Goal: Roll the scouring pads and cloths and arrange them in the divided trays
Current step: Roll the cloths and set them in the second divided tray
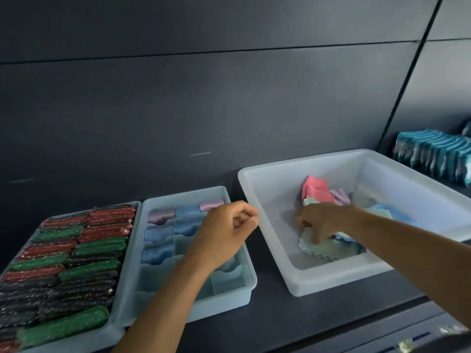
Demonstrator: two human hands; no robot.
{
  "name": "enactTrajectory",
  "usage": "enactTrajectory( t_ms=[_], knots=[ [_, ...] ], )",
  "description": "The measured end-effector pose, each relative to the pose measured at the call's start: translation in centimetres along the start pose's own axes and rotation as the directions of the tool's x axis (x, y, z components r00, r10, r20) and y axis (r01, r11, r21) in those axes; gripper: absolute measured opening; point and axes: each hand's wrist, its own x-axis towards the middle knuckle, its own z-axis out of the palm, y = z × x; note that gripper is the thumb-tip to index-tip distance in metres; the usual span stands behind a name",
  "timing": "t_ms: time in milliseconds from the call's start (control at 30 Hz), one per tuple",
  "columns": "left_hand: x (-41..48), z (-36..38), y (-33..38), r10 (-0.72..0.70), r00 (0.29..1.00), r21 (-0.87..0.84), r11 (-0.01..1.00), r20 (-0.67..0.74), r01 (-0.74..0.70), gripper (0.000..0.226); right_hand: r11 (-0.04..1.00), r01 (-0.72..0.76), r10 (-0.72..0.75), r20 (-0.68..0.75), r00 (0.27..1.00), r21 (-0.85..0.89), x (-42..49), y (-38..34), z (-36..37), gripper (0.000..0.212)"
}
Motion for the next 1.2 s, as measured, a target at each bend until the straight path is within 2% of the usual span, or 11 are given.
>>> enactTrajectory(
  t_ms=[200, 333, 400, 467, 567, 833, 900, 967, 1033, 1167, 1200],
  knots=[
    [0.2, -0.1, 0.8, -0.033, 0.999, -0.104, 0.994, -0.040, 0.029, 0.012, 0.997, 0.076, -0.076, -0.083, 0.994, -0.002, 0.5, -0.1, 0.4, 0.005],
    [0.9, -0.5, 1.6, -0.032, 0.998, -0.180, 0.983, -0.060, 0.021, 0.013, 0.952, 0.211, -0.098, -0.427, 0.899, 0.224, -1.6, -0.4, -3.2, 0.019],
    [1.9, -0.9, 2.8, -0.044, 0.999, -0.286, 0.958, -0.031, 0.034, 0.027, 0.836, 0.328, -0.049, -0.536, 0.843, 0.440, -3.5, -1.7, -6.1, 0.009],
    [2.9, -1.3, 4.7, -0.032, 0.998, -0.399, 0.916, 0.046, 0.048, 0.049, 0.713, 0.466, -0.022, -0.647, 0.762, 0.524, -5.7, -3.5, -9.1, 0.005],
    [4.0, -2.3, 7.6, 0.016, 0.996, -0.465, 0.885, 0.083, 0.024, 0.048, 0.639, 0.587, -0.041, -0.739, 0.672, 0.498, -8.1, -5.8, -12.3, 0.017],
    [5.8, -7.7, 9.8, 0.161, 0.959, -0.339, 0.911, -0.234, -0.235, 0.023, 0.675, 0.629, -0.008, -0.850, 0.527, 0.384, -10.1, -9.9, -16.4, 0.024],
    [5.8, -9.1, 10.0, 0.188, 0.938, -0.298, 0.914, -0.290, -0.276, 0.032, 0.693, 0.601, -0.013, -0.827, 0.562, 0.397, -10.4, -10.3, -17.0, 0.018],
    [5.6, -10.7, 10.3, 0.212, 0.919, -0.246, 0.921, -0.333, -0.302, 0.052, 0.708, 0.551, -0.030, -0.762, 0.647, 0.441, -10.5, -10.1, -17.2, 0.014],
    [5.3, -12.3, 10.2, 0.222, 0.902, -0.226, 0.920, -0.372, -0.319, 0.065, 0.666, 0.547, -0.012, -0.726, 0.687, 0.507, -10.2, -9.7, -17.1, 0.015],
    [4.4, -13.7, 8.9, 0.140, 0.883, -0.295, 0.909, -0.447, -0.294, 0.050, 0.272, 0.683, 0.090, -0.725, 0.683, 0.678, -9.6, -9.8, -16.3, 0.029],
    [4.2, -13.7, 8.6, 0.121, 0.880, -0.303, 0.910, -0.459, -0.283, 0.047, 0.220, 0.693, 0.117, -0.724, 0.679, 0.686, -9.4, -10.2, -16.2, 0.033]
  ],
)
